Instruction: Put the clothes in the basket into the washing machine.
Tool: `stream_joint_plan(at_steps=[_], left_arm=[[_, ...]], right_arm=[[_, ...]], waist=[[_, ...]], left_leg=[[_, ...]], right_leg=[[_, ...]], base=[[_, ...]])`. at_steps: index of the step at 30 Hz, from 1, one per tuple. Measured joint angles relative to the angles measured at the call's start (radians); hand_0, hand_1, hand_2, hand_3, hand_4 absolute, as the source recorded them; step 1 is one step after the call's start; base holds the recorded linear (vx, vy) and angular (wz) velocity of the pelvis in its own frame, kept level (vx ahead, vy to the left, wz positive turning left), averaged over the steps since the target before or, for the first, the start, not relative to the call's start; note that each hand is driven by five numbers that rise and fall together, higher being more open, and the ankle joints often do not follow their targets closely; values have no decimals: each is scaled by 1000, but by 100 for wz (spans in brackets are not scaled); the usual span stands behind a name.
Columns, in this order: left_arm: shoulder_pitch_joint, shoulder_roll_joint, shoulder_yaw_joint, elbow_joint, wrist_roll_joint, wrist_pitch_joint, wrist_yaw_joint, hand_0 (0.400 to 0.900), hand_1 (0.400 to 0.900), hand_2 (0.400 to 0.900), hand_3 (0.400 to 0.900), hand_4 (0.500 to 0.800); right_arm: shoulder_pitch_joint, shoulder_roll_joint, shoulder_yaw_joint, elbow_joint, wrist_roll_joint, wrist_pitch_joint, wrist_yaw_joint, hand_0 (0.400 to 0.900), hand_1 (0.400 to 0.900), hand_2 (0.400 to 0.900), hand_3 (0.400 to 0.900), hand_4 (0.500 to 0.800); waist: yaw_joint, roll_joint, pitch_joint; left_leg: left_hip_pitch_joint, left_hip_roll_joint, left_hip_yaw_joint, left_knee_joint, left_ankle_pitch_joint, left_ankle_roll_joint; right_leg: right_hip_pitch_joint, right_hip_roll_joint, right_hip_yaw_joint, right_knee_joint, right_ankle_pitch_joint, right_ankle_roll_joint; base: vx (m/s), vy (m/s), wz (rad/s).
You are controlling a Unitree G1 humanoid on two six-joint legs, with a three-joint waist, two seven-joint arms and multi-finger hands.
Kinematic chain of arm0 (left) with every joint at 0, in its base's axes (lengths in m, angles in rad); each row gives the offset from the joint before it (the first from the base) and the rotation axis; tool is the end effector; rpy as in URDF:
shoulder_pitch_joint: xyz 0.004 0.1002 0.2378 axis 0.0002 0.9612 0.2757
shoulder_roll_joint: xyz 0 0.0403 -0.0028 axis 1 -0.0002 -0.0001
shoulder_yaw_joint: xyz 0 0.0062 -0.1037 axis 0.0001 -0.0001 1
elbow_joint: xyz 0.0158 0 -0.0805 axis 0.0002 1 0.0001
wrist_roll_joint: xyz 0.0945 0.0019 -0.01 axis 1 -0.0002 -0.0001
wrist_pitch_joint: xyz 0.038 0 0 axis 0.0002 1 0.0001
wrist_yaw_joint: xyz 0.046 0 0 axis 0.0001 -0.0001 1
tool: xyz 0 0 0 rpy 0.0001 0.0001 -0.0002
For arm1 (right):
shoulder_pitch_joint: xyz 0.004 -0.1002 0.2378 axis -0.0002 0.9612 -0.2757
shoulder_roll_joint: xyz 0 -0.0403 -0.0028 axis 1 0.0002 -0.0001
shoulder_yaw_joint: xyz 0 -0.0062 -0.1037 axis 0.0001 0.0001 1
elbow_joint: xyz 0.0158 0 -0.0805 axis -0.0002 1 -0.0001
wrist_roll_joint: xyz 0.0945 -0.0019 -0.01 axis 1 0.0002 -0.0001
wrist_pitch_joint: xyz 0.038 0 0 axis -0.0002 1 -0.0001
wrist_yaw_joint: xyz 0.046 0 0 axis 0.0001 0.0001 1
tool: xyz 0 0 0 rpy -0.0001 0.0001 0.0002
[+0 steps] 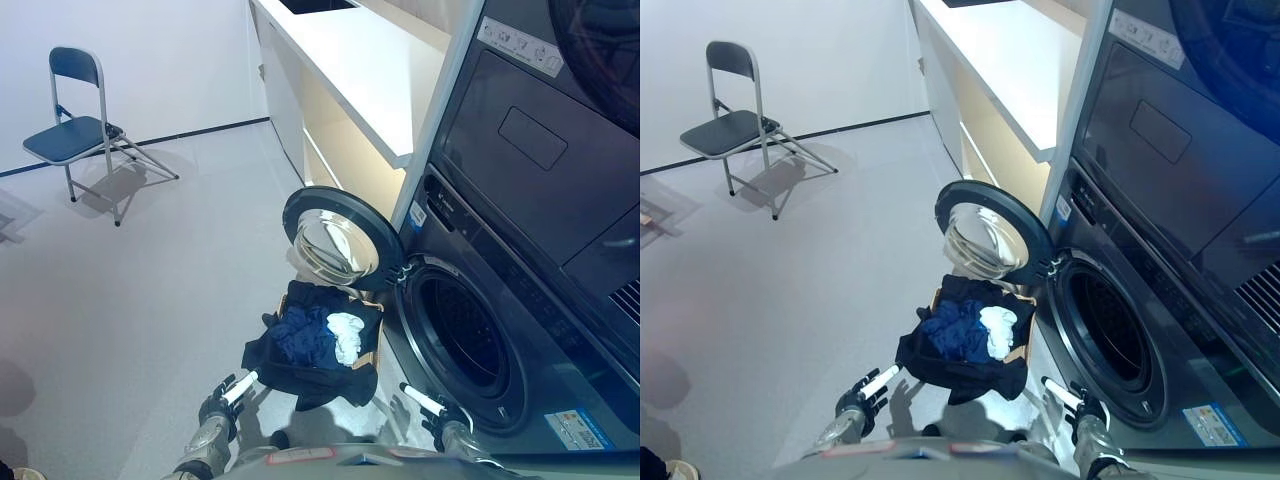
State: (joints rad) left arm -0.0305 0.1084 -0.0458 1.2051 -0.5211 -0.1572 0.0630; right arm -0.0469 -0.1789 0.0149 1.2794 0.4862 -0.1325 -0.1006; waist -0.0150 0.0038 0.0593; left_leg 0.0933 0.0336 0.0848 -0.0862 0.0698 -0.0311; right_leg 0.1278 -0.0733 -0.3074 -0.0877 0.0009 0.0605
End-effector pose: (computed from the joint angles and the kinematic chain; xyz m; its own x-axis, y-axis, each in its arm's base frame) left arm 0.0911 0.1861 -0.1114 0.4822 0.2026 -0.8523 -0.4456 0.8943 -0.0395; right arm 0.0838 -0.2128 -0.1104 0.3953 -0.3024 -0.8673 0.4653 0.8801 -0.0948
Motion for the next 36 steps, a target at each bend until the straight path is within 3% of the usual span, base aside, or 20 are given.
stream_joint_plan(at_steps=[15, 17, 23, 29, 32, 36], left_arm=[[3, -2, -2, -26, 0, -1, 5, 900, 900, 900, 900, 800], [16, -3, -4, -102, -1, 1, 18, 900, 900, 900, 900, 800], [-10, 14, -51, -471, -31, -56, 55, 900, 900, 900, 900, 800], [-126, 61, -78, -654, -29, -75, 86, 900, 900, 900, 900, 800], [-209, 80, -83, -691, -26, -91, 125, 900, 900, 900, 900, 800], [-309, 120, -101, -804, -12, -111, 171, 900, 900, 900, 900, 800]], right_arm=[[-2, 2, 3, -51, -3, 0, -3, 900, 900, 900, 900, 800], [-1, 1, 24, -114, -22, 3, -11, 900, 900, 900, 900, 800], [-47, -81, 174, -445, -166, -23, -46, 900, 900, 900, 900, 800], [-263, -190, 244, -562, -335, -32, -49, 900, 900, 900, 900, 800], [-392, -236, 279, -578, -384, -34, -65, 900, 900, 900, 900, 800], [-588, -300, 339, -568, -456, -40, -90, 900, 900, 900, 900, 800]], waist=[[-10, 2, 4], [-9, 2, 17], [-8, 0, 153], [6, -17, 290], [20, -29, 345], [49, -47, 420]], left_leg=[[-12, 1, 2, 0, -1, 0], [-33, 1, 5, 2, 3, 2], [-206, 2, -6, 79, 14, 7], [-402, 0, -18, 133, 44, 19], [-510, -4, -34, 174, 58, 22], [-675, -11, -63, 254, 64, 16]], right_leg=[[-18, 0, 6, 3, -1, 2], [-40, 1, 12, 4, 8, -2], [-209, -10, 20, 82, 23, -9], [-433, -35, 16, 217, 10, -19], [-558, -55, 8, 312, -10, -35], [-732, -87, -8, 455, -52, -55]], base=[[-11, 1, 0], [-207, 5, 1], [-281, -1, 6], [-168, -15, 14], [-192, -17, 14], [-192, -27, 19]])
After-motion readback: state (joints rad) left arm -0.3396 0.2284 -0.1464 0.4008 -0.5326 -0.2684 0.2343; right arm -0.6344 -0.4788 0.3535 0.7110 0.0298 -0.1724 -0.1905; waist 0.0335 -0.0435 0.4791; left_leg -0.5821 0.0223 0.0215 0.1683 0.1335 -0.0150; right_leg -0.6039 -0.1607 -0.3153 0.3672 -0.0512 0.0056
